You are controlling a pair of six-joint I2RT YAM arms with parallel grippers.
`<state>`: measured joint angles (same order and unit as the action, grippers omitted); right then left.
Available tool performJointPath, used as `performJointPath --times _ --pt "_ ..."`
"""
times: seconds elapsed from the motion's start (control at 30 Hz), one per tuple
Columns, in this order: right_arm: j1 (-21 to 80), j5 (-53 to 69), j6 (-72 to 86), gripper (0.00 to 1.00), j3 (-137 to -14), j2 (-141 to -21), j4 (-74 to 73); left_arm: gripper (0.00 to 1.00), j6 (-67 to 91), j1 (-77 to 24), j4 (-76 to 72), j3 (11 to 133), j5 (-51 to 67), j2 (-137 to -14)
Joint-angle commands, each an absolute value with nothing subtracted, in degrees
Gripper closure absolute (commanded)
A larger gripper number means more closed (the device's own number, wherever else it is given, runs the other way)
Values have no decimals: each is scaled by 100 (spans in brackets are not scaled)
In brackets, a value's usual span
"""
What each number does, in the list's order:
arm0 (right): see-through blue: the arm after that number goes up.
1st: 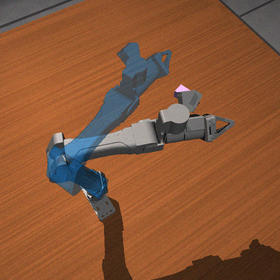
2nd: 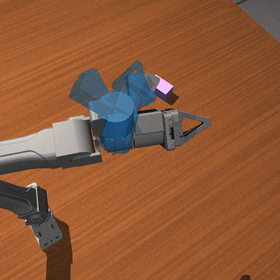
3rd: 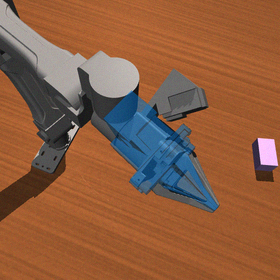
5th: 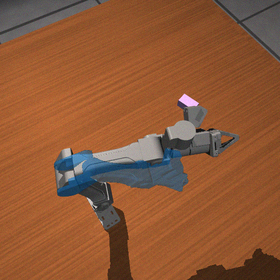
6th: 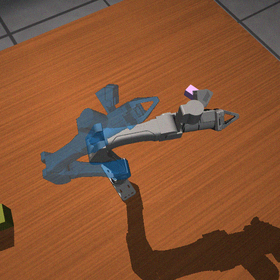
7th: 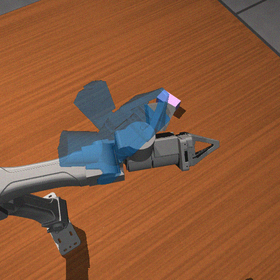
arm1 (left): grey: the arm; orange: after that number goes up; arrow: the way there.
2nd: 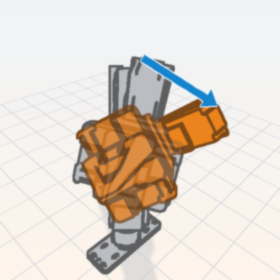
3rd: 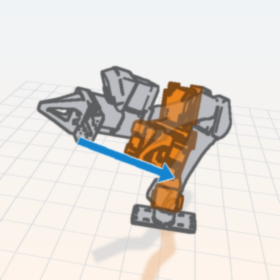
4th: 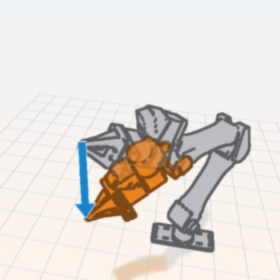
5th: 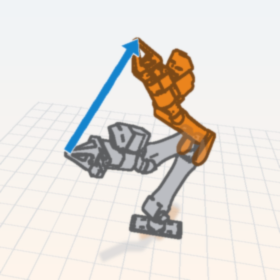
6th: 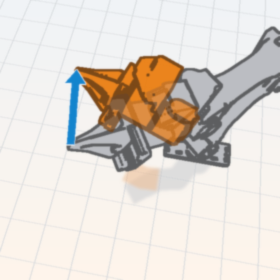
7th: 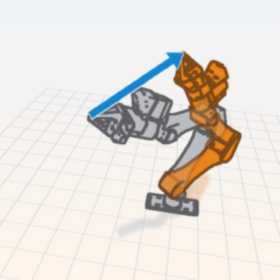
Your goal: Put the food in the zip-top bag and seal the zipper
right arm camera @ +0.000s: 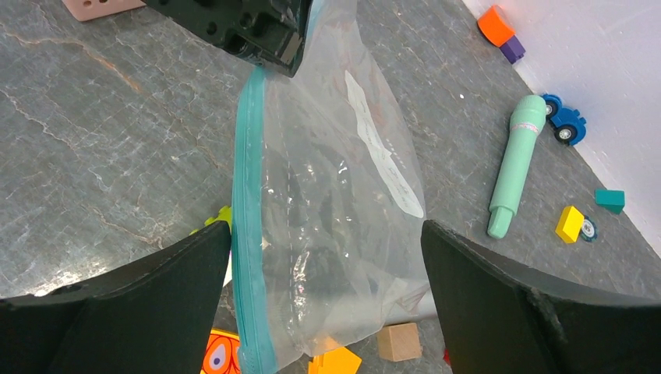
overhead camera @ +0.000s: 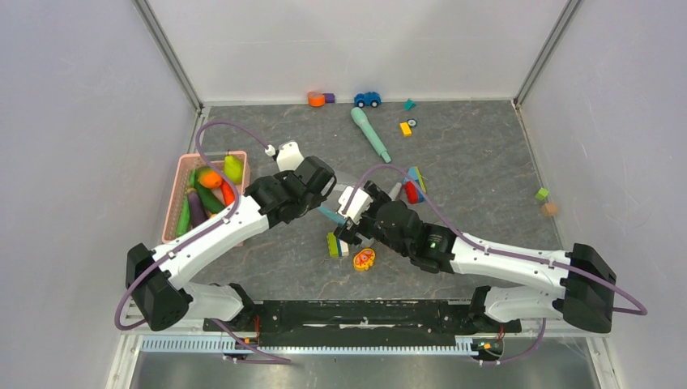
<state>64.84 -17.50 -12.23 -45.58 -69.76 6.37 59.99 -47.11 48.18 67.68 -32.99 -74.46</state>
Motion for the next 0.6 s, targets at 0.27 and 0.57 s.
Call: performJointPath --times 0.27,0.57 --pt "6515 -1629 -1240 2 -4663 -6709 499 98 6126 -4755 4845 7023 -3542 -7390" --pt "6513 -667 -1301 2 -4533 -6592 633 98 6187 -4755 4852 7023 -3585 -7412"
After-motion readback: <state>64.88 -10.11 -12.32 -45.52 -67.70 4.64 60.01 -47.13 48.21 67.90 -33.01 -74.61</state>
